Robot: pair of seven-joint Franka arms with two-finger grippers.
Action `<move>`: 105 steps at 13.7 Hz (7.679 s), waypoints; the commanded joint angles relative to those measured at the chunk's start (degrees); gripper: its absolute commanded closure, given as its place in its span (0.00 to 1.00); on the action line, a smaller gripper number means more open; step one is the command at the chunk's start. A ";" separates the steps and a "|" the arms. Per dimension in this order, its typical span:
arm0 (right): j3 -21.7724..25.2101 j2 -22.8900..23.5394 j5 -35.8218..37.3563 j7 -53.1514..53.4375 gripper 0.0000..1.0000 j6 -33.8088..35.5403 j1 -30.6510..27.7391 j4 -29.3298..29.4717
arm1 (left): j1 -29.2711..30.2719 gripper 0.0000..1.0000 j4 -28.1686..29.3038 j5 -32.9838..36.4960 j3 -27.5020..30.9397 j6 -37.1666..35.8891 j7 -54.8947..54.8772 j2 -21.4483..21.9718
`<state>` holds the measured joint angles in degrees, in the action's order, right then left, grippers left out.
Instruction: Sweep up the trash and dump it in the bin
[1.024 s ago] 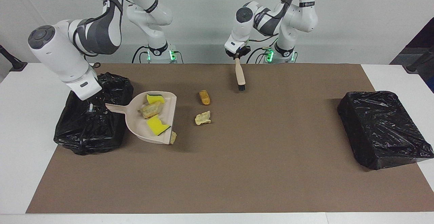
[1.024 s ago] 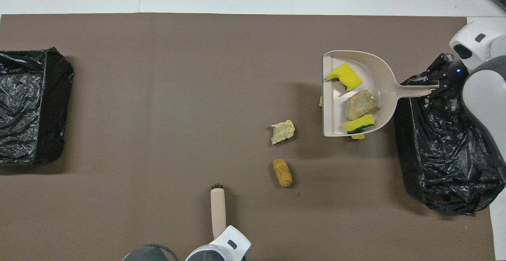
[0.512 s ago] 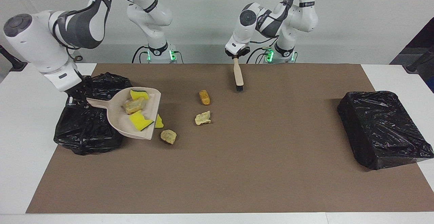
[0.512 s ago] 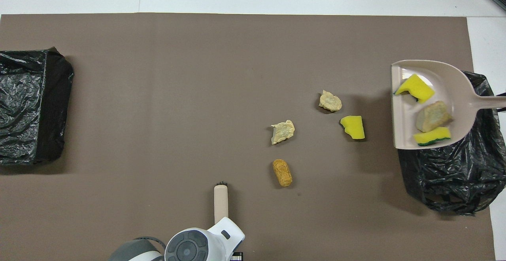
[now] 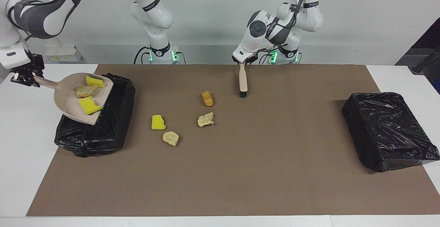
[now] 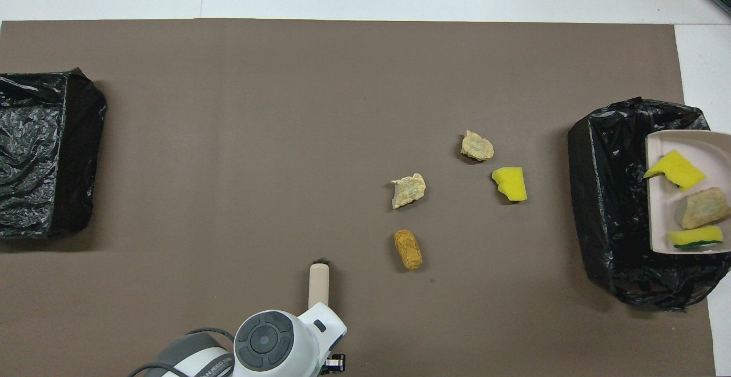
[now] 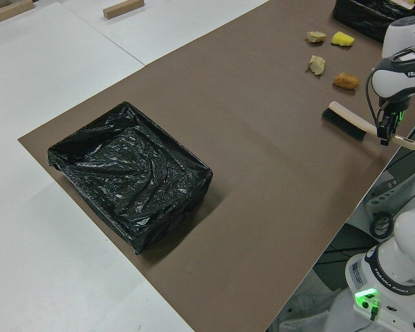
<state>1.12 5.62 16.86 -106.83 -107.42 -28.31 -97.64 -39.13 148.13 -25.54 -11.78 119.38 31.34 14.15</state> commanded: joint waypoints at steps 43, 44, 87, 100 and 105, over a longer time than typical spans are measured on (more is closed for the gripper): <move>-4.02 21.01 -15.90 153.15 1.00 -18.96 62.59 5.09 | 31.13 0.00 -59.90 23.78 8.88 -35.36 -33.45 -10.29; -4.02 21.19 -15.98 153.06 1.00 -18.96 62.50 5.09 | 31.30 0.00 -59.20 23.78 8.88 -34.92 -33.62 -10.02; -4.28 -19.85 -23.28 145.85 0.01 -24.77 67.16 -43.95 | 8.79 1.00 -44.60 24.75 9.40 2.81 -27.69 -29.72; -4.54 -2.90 -18.45 172.81 0.05 -30.04 86.66 -31.48 | 22.07 1.00 -35.90 30.71 9.67 -10.49 -86.50 -18.46; -4.63 -2.80 -18.27 173.54 0.23 -29.34 89.48 -31.56 | 23.40 1.00 -32.92 31.43 9.67 -5.47 -97.96 -18.37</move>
<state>-3.53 3.10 -2.80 64.98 -137.19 60.98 -129.68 -16.30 111.70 4.90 -1.67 111.40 -64.17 -6.41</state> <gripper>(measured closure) 0.154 0.674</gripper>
